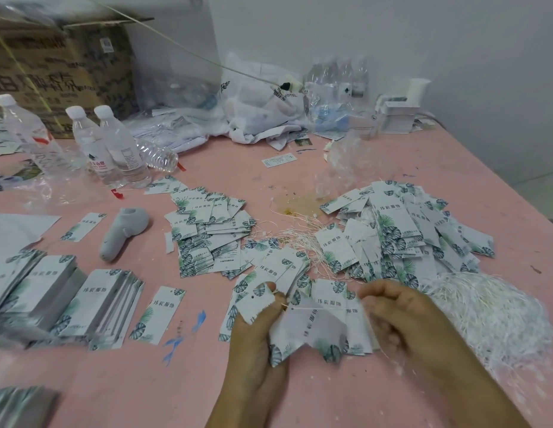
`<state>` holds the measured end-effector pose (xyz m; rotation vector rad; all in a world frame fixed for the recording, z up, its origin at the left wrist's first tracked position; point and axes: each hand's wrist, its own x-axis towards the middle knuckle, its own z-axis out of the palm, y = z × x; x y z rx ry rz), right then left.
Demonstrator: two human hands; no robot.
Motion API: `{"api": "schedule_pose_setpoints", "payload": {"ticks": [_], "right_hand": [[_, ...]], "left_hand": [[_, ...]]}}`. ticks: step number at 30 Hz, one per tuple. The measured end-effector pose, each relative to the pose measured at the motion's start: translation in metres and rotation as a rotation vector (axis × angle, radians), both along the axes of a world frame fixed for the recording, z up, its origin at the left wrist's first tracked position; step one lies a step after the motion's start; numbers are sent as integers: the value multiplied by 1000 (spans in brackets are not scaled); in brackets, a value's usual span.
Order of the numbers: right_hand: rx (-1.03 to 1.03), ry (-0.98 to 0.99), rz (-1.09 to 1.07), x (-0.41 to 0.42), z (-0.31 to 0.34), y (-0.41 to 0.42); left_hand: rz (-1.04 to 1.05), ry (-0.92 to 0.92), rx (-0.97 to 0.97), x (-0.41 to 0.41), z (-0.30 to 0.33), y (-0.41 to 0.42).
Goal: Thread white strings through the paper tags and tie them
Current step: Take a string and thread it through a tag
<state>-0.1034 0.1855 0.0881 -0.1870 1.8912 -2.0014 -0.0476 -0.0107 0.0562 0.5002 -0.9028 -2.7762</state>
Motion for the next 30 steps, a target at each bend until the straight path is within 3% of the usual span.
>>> {"api": "schedule_pose_setpoints", "payload": {"ticks": [3,5,15,18,20,22,24,26,30], "right_hand": [[-306,-151,-102,-10,3,16],[-375,-178,-97,-9,2,14],[-346,111,-97,22,-10,-30],[-187,287,-182,33,-10,-36],[0,476,-261,38,-8,-38],[45,606,-308,42,-6,-38],[3,624,-316,42,-6,-39],[-57,567,-277,39,-7,-40],[23,489,-220,38,-10,-42]], "left_hand": [[15,-31,-2,0,0,-1],[22,-51,-21,-1,-1,4],[-82,48,-119,6,4,15],[-172,83,-143,10,6,16],[-260,116,-69,13,6,15],[-394,224,91,16,7,10],[-491,346,234,18,6,4],[-461,307,305,15,6,5],[-219,128,65,6,0,9]]}}
